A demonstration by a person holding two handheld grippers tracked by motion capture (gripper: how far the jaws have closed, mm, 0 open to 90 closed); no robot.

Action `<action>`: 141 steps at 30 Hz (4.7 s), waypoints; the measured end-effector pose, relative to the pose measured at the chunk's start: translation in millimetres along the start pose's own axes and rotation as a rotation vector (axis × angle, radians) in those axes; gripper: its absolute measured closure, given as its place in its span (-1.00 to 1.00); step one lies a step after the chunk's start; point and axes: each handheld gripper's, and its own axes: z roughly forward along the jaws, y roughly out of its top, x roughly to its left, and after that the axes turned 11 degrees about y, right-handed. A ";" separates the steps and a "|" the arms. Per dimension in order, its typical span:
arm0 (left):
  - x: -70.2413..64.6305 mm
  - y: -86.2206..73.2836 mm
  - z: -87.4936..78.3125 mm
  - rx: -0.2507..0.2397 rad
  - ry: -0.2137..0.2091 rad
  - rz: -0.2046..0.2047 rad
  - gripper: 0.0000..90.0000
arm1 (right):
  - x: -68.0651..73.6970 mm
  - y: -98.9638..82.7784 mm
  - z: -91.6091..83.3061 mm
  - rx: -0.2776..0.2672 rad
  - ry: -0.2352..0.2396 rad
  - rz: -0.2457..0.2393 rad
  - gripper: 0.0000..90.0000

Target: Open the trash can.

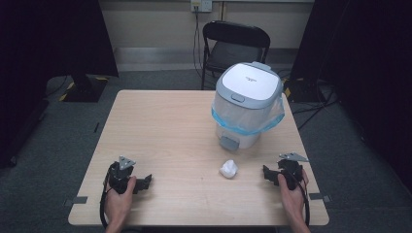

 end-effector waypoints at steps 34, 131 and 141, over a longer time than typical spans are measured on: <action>-25.1 37.4 11.9 -0.035 -0.025 -0.037 -0.62 | 18.3 12.0 2.9 -0.038 0.049 -0.057 -0.59; -91.6 240.4 155.3 -0.218 -0.286 0.092 0.21 | 3.1 153.8 90.1 -0.186 -0.054 0.016 0.45; -68.8 206.6 132.0 -0.253 -0.233 0.022 0.29 | 28.6 153.4 94.1 -0.171 0.071 -0.020 0.50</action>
